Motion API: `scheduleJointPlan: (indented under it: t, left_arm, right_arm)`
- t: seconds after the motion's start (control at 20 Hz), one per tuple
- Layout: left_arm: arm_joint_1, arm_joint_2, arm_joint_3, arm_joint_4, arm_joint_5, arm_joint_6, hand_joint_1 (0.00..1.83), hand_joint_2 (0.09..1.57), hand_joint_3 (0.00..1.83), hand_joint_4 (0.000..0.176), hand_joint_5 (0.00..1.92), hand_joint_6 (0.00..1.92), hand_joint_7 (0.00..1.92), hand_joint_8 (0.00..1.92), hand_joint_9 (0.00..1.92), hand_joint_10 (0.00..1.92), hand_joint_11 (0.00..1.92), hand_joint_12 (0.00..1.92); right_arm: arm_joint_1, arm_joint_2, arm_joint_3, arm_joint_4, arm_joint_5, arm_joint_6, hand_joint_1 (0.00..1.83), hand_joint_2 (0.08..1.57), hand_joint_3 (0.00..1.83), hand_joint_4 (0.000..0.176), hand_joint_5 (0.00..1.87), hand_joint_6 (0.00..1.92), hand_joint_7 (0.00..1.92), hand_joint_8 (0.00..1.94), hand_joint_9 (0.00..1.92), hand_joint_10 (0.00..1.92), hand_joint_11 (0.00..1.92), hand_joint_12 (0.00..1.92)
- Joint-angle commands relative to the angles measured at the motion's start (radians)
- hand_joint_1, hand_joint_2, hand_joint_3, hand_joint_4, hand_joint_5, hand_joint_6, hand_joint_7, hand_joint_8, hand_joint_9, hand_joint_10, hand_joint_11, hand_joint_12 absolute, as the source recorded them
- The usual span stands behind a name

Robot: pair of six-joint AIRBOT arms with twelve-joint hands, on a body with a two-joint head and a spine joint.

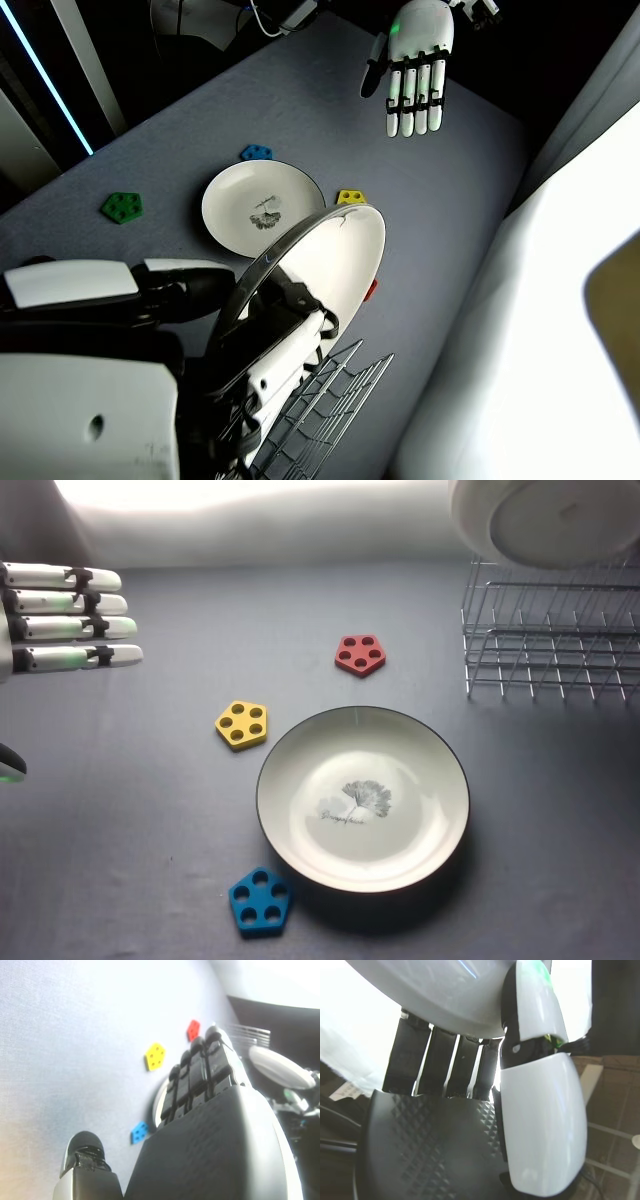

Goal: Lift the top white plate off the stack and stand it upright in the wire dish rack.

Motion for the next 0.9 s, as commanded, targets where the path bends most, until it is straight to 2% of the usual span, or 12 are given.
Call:
scheduleJointPlan:
  t: [0.0, 0.15, 0.2, 0.25, 0.3, 0.35, 0.4, 0.45, 0.55, 0.65, 0.7, 0.85]
  left_arm:
    - [-0.019, 0.014, -0.003, -0.072, -0.067, 0.007, 0.12, 1.0, 0.0, 0.0, 0.06, 0.01, 0.08, 0.01, 0.1, 0.01, 0.11, 0.03]
    - [-0.019, 0.014, -0.004, -0.071, -0.066, 0.009, 0.12, 1.01, 0.0, 0.0, 0.05, 0.0, 0.07, 0.0, 0.08, 0.0, 0.1, 0.02]
    - [-0.019, 0.014, -0.004, -0.071, -0.068, 0.009, 0.12, 1.0, 0.0, 0.0, 0.06, 0.01, 0.09, 0.01, 0.1, 0.01, 0.1, 0.02]
    - [-0.019, 0.014, -0.004, -0.072, -0.071, 0.009, 0.11, 1.0, 0.0, 0.0, 0.06, 0.0, 0.08, 0.01, 0.09, 0.0, 0.09, 0.02]
    - [-0.019, 0.014, -0.004, -0.072, -0.071, 0.009, 0.14, 1.0, 0.0, 0.0, 0.07, 0.01, 0.09, 0.01, 0.1, 0.01, 0.1, 0.02]
    - [-0.019, 0.014, -0.004, -0.073, -0.072, 0.01, 0.12, 1.0, 0.0, 0.0, 0.06, 0.0, 0.08, 0.0, 0.09, 0.0, 0.08, 0.02]
    - [-0.019, 0.014, -0.004, -0.074, -0.072, 0.01, 0.12, 1.0, 0.0, 0.0, 0.06, 0.0, 0.08, 0.0, 0.09, 0.0, 0.09, 0.02]
    - [-0.019, 0.014, -0.004, -0.074, -0.074, 0.01, 0.13, 1.01, 0.0, 0.0, 0.06, 0.0, 0.08, 0.0, 0.1, 0.0, 0.08, 0.02]
    - [-0.019, 0.015, -0.004, -0.075, -0.077, 0.01, 0.12, 1.01, 0.0, 0.0, 0.06, 0.0, 0.09, 0.0, 0.1, 0.0, 0.08, 0.02]
    - [-0.019, 0.016, -0.004, -0.082, -0.081, 0.009, 0.11, 1.01, 0.0, 0.0, 0.07, 0.0, 0.11, 0.01, 0.11, 0.01, 0.1, 0.02]
    - [-0.019, 0.016, -0.005, -0.088, -0.082, 0.009, 0.11, 1.01, 0.0, 0.0, 0.06, 0.0, 0.09, 0.0, 0.1, 0.0, 0.09, 0.02]
    - [-0.019, 0.016, -0.007, -0.09, -0.081, 0.009, 0.1, 1.01, 0.0, 0.0, 0.06, 0.0, 0.09, 0.0, 0.09, 0.0, 0.09, 0.02]
  right_arm:
    - [0.011, 0.018, 0.009, 0.073, 0.1, 0.033, 1.39, 1.06, 0.0, 0.0, 0.96, 1.04, 1.09, 0.63, 1.16, 0.81, 1.38, 0.08]
    - [-0.007, 0.018, 0.018, 0.075, 0.105, 0.044, 1.38, 1.08, 0.0, 0.0, 0.94, 1.09, 1.02, 0.73, 1.11, 0.89, 1.35, 0.05]
    - [-0.011, 0.018, 0.02, 0.078, 0.107, 0.044, 1.47, 1.03, 0.01, 0.0, 1.02, 0.91, 1.25, 0.17, 1.2, 0.58, 1.14, 0.97]
    - [-0.016, 0.018, 0.023, 0.081, 0.11, 0.044, 1.49, 1.04, 0.0, 0.0, 1.0, 0.92, 1.16, 0.35, 1.18, 0.6, 1.07, 1.2]
    - [-0.022, 0.018, 0.027, 0.084, 0.112, 0.044, 1.41, 1.05, 0.0, 0.0, 1.0, 0.98, 1.13, 0.52, 1.17, 0.74, 1.11, 0.76]
    - [-0.029, 0.018, 0.032, 0.091, 0.117, 0.044, 1.39, 1.06, 0.0, 0.0, 0.98, 1.04, 1.08, 0.61, 1.13, 0.84, 1.18, 0.52]
    - [-0.036, 0.018, 0.037, 0.096, 0.123, 0.044, 1.47, 1.05, 0.0, 0.0, 0.96, 0.99, 1.09, 0.53, 1.12, 0.73, 1.06, 1.15]
    - [-0.041, 0.018, 0.04, 0.098, 0.126, 0.044, 1.49, 1.06, 0.0, 0.0, 0.96, 0.99, 1.07, 0.54, 1.11, 0.74, 1.03, 1.28]
    - [-0.048, 0.018, 0.045, 0.104, 0.132, 0.044, 1.39, 1.08, 0.0, 0.0, 0.95, 1.08, 1.06, 0.68, 1.1, 0.88, 1.16, 0.56]
    - [-0.055, 0.018, 0.051, 0.119, 0.135, 0.044, 1.39, 1.07, 0.0, 0.0, 0.95, 1.06, 1.08, 0.64, 1.12, 0.86, 1.26, 0.32]
    - [-0.062, 0.018, 0.055, 0.127, 0.136, 0.044, 1.47, 1.04, 0.0, 0.0, 0.98, 0.95, 1.12, 0.48, 1.17, 0.67, 1.1, 1.08]
    - [-0.088, 0.018, 0.07, 0.14, 0.15, 0.063, 1.49, 1.04, 0.0, 0.0, 0.98, 0.94, 1.1, 0.49, 1.17, 0.64, 1.07, 1.24]
